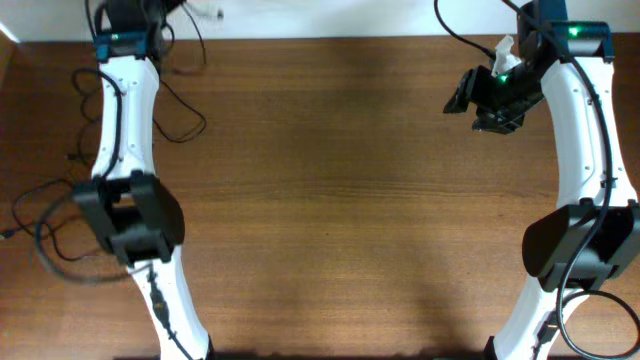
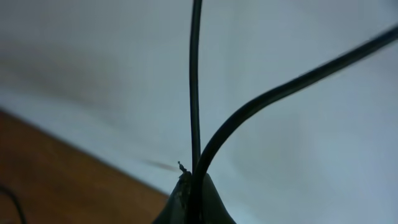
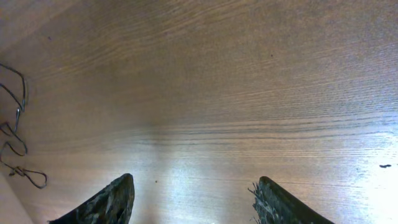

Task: Untangle cables

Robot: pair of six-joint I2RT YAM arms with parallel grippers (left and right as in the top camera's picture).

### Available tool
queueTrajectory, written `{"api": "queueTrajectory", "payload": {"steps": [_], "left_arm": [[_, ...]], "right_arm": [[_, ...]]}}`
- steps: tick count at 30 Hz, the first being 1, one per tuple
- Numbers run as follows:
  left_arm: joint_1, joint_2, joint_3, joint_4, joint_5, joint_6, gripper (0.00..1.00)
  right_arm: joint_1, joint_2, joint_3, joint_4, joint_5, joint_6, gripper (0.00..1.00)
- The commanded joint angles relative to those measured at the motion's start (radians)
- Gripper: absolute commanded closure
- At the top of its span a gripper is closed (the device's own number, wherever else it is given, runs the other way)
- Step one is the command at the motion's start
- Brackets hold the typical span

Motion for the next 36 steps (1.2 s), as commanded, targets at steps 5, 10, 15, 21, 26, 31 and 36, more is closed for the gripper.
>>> {"api": "queueTrajectory", "payload": {"steps": [5, 10, 15, 21, 26, 31, 36], "left_arm": [[0.186, 0.224, 0.005, -0.09, 0.23, -0.204, 0.99], [0.293, 0.224, 0.005, -0.229, 0.232, -0.173, 0.42], [0.297, 0.223, 0.005, -0.32, 0.206, 0.022, 0.01], [0.296, 0.209, 0.171, -0.547, 0.097, 0.027, 0.01], [0.288, 0.2, 0.628, -0.923, 0.072, 0.134, 0.01], [0.24, 0.082, 0.884, -1.229, 0.077, 0.2, 0.01], [0.116, -0.092, 0.884, -1.296, 0.076, 0.296, 0.01]], "right_arm": [[-0.001, 0.001, -0.006, -0.003, 0.032, -0.01, 0.37], [-0.001, 0.001, -0.006, -0.001, 0.032, -0.01, 0.37], [-0.001, 0.001, -0.006, -0.002, 0.031, -0.01, 0.37], [-0.001, 0.001, -0.006, -0.003, 0.031, -0.01, 0.38], [-0.001, -0.023, 0.008, 0.005, 0.036, -0.039, 0.38], [-0.001, -0.187, 0.048, -0.013, 0.099, -0.061, 0.31], [-0.001, -0.337, 0.048, -0.064, 0.102, -0.063, 0.29]]}}
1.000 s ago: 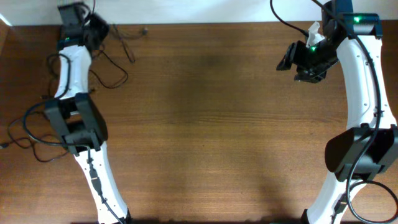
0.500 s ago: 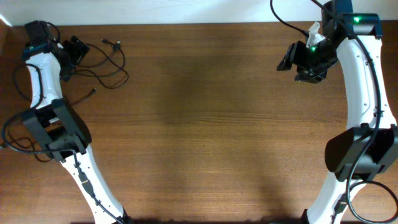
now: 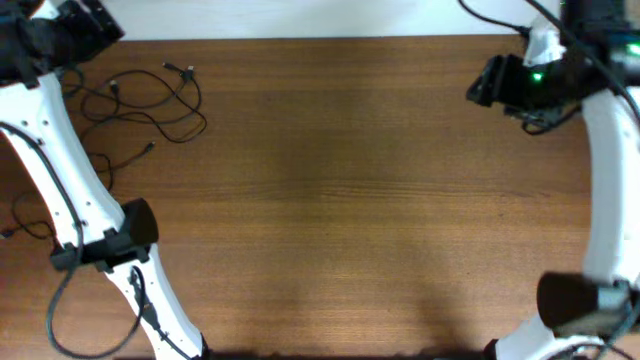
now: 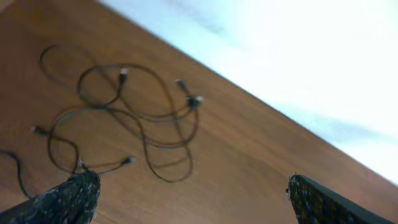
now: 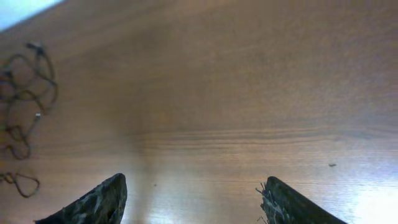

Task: Untangle cables

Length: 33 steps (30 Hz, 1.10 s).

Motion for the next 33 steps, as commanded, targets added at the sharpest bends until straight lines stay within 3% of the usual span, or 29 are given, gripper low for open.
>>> {"api": "queueTrajectory", "payload": {"steps": [1, 8, 13, 16, 19, 25, 28, 33], "left_arm": [[-0.075, -0.123, 0.017, -0.043, -0.004, 0.061, 0.01], [-0.285, -0.172, -0.04, -0.068, 0.115, 0.087, 0.01], [-0.469, -0.172, -0.319, -0.068, -0.081, 0.063, 0.01], [-0.54, -0.173, -0.431, -0.068, -0.244, -0.014, 0.01], [-0.551, -0.179, -0.438, -0.068, -0.263, -0.031, 0.01], [-0.551, -0.289, -0.56, -0.068, -0.316, -0.047, 0.01], [-0.551, -0.44, -0.858, 0.033, -0.38, -0.115, 0.01], [-0.548, -0.898, -1.796, 0.73, -0.347, -0.113, 0.01]], "right_arm": [[-0.001, -0.075, 0.011, -0.038, 0.031, -0.012, 0.29], [-0.001, -0.189, 0.011, -0.151, 0.099, -0.039, 0.2], [0.008, -0.208, -0.027, -0.193, 0.158, -0.09, 0.23], [0.101, -0.246, -0.095, -0.156, 0.315, -0.048, 0.24], [0.223, -0.367, -0.341, 0.047, 0.316, -0.048, 0.26], [0.233, -0.558, -0.788, 0.338, 0.315, -0.05, 0.24], [0.233, -0.565, -0.831, 0.369, 0.315, -0.049, 0.2], [0.233, -0.565, -0.832, 0.388, 0.315, -0.049, 0.13]]}}
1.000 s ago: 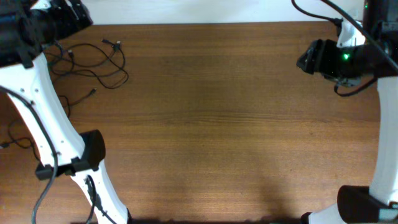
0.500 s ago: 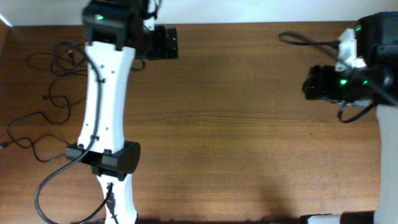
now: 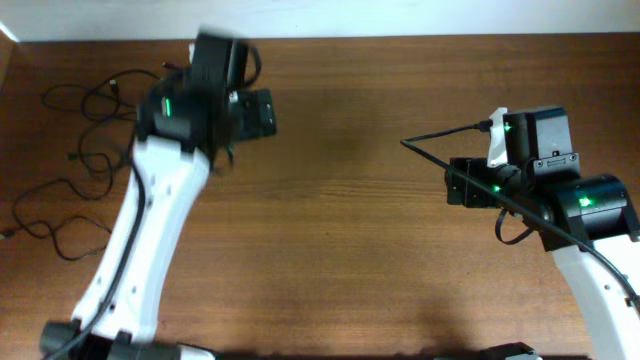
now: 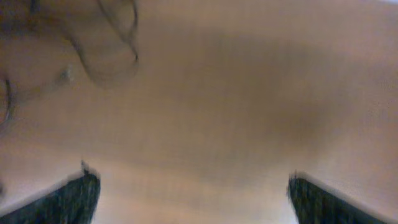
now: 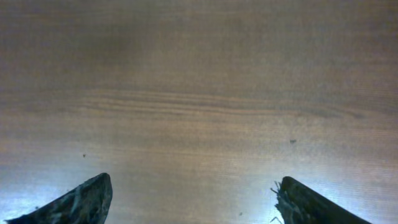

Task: Untangle cables

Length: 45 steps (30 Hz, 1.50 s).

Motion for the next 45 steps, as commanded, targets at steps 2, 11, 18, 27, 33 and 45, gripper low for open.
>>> {"api": "queueTrajectory", "payload": {"steps": [2, 11, 18, 27, 33, 45], "left_arm": [[0.006, -0.313, -0.568, 0.414, -0.005, -0.013, 0.01], [0.006, -0.421, -0.787, 0.578, -0.016, -0.013, 0.01], [0.006, -0.421, -0.787, 0.578, -0.016, -0.013, 0.01], [0.006, -0.421, -0.787, 0.578, -0.016, -0.013, 0.01], [0.006, -0.421, -0.787, 0.578, -0.016, -0.013, 0.01], [0.006, -0.421, -0.787, 0.578, -0.016, -0.013, 0.01]], "right_arm": [[0.001, -0.016, -0.003, 0.014, 0.009, 0.0, 0.01], [0.001, -0.016, -0.003, 0.014, 0.008, 0.0, 0.01], [0.001, -0.016, -0.003, 0.014, 0.008, 0.0, 0.01], [0.001, -0.092, -0.01, 0.019, 0.005, 0.0, 0.01], [0.001, -0.365, -0.368, 0.66, 0.005, -0.008, 0.01], [-0.039, -1.031, -1.162, 1.255, 0.04, -0.008, 0.01]]}}
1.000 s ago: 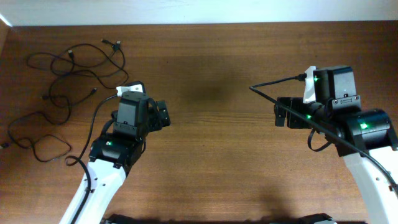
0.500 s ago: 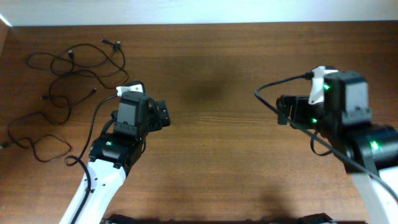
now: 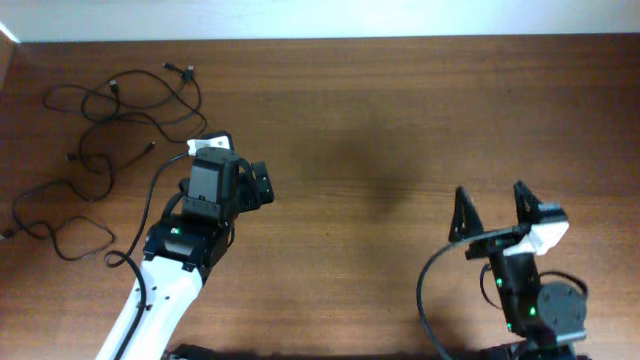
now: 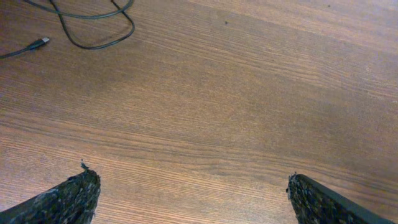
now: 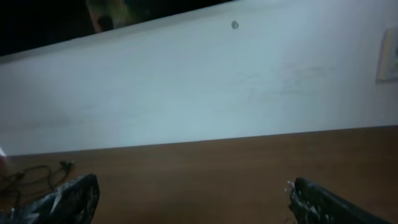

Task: Untangle cables

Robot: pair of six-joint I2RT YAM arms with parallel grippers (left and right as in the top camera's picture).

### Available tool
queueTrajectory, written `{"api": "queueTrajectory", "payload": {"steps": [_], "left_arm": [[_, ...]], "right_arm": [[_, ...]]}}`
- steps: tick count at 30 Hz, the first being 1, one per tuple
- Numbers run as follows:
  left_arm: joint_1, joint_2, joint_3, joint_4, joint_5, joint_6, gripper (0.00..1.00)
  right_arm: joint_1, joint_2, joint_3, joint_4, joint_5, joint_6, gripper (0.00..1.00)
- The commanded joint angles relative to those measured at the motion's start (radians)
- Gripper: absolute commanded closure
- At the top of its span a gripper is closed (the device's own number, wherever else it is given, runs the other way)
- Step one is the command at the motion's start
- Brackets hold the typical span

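Note:
A loose tangle of thin black cables (image 3: 120, 105) lies at the table's back left corner. One loop of the cables (image 4: 93, 28) and a plug end (image 4: 38, 42) show at the top left of the left wrist view. My left gripper (image 3: 258, 186) (image 4: 189, 177) hangs open over bare wood, to the right of the tangle and nearer the front. My right gripper (image 3: 492, 212) (image 5: 193, 183) is open at the front right, fingers level and facing the back wall. The cables (image 5: 28, 177) sit far off at that view's left edge.
Another black lead (image 3: 60, 232) curls along the table's left edge beside my left arm. A white wall (image 5: 199, 93) runs behind the brown wooden table (image 3: 400, 120).
My left gripper has drawn back from the table's back middle toward the front left. My right arm has pulled back to the front right, its camera now facing the wall instead of the tabletop.
My left gripper was shut on black cables, raised at the back left. Then it was open, the tangle lying on the table there. It then stood at the back middle, and now nearer the front. My right gripper stayed open and ended at the front right.

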Motion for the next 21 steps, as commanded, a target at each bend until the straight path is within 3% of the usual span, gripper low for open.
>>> {"api": "queueTrajectory", "payload": {"steps": [1, 7, 12, 21], "left_arm": [[0.006, -0.003, -0.005, 0.002, -0.014, -0.006, 0.01], [0.006, -0.003, -0.005, 0.002, -0.014, -0.006, 0.01], [0.006, -0.003, -0.005, 0.002, -0.014, -0.006, 0.01], [0.006, -0.003, -0.005, 0.002, -0.014, -0.006, 0.01]], "right_arm": [[-0.006, -0.123, -0.087, 0.01, 0.043, -0.006, 0.01], [-0.007, -0.289, -0.239, -0.021, 0.054, -0.006, 0.01], [-0.018, -0.288, -0.239, -0.203, 0.037, -0.01, 0.01], [-0.018, -0.288, -0.239, -0.2, 0.038, -0.013, 0.01]]}}
